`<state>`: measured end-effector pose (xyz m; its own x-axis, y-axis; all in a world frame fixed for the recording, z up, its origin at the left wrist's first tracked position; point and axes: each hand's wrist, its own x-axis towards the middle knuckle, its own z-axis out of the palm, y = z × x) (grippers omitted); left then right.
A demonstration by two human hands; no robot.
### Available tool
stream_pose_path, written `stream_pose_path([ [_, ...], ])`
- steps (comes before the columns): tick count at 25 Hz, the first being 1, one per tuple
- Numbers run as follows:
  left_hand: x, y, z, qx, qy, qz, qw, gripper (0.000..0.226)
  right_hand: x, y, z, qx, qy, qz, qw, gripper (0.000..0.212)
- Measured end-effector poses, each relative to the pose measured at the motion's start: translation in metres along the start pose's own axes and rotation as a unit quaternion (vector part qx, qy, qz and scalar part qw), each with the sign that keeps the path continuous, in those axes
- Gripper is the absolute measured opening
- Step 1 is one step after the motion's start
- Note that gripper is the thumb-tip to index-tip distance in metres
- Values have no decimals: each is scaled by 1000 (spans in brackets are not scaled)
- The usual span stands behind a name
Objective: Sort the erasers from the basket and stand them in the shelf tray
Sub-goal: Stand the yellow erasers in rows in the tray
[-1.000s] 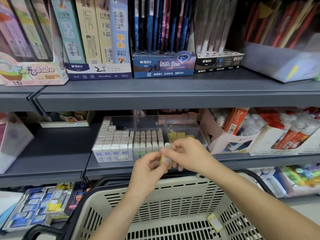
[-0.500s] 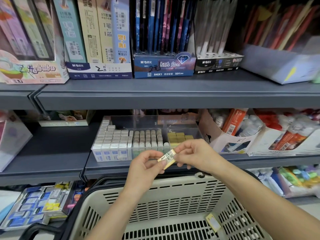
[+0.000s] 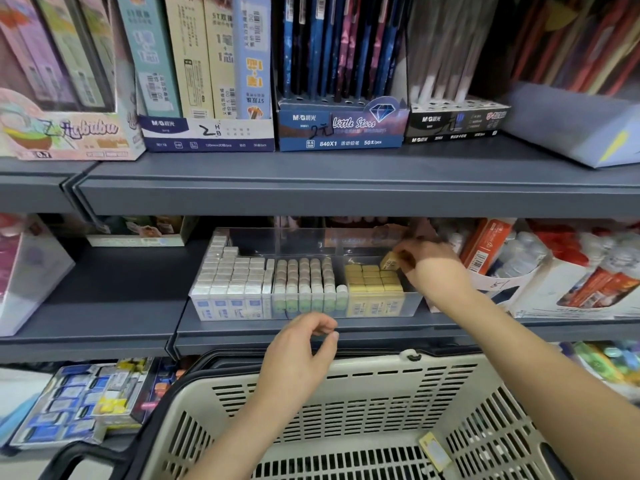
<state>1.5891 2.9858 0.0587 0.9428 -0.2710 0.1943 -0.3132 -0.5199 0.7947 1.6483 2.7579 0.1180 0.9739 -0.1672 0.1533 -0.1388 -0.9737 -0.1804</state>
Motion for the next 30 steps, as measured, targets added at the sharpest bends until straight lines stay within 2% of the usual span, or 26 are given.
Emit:
stream_pose_path([
  [4,2,-3,1,-4,3,-6,1000,13,9,-3,15,-50,-24,16,998,17],
  [7,2,-4,2,-5,6,-7,1000,13,9,-1,22,-105,-21,-12,994,13],
  [12,0,-1,-3,-29,14,-4,999,13,5,0,6,-66,-100,-37,992,20],
  [13,-2,2,-6,-43,26,-7,999,14,-1,0,2,-61,-87,-41,994,22],
  [15,-11,6,-16,-53,34,-1,998,20,-23,0,-4,-19,-10,-61,998,23],
  [17,-26,8,-28,-36,-6,16,999,17,-58,-6,-5,103,60,-88,989,19],
  [18,-35,8,-35,-15,-44,17,999,15,-79,-12,-3,168,68,-106,978,15],
  [20,-59,3,-49,39,-128,-2,991,23,-125,-27,17,244,16,-141,959,11],
  [22,-86,-11,-59,88,-181,-36,979,31,-172,-45,58,240,-116,-190,945,15],
  [24,-110,-23,-66,103,-193,-72,973,28,-214,-64,106,196,-267,-248,910,26],
  [26,-130,-31,-70,85,-193,-111,971,25,-245,-80,148,150,-376,-295,865,37],
  [28,-143,-37,-72,67,-189,-142,969,25,-264,-95,178,111,-421,-340,834,51],
  [30,-151,-41,-73,59,-187,-156,968,24,-273,-109,198,94,-428,-365,822,65],
])
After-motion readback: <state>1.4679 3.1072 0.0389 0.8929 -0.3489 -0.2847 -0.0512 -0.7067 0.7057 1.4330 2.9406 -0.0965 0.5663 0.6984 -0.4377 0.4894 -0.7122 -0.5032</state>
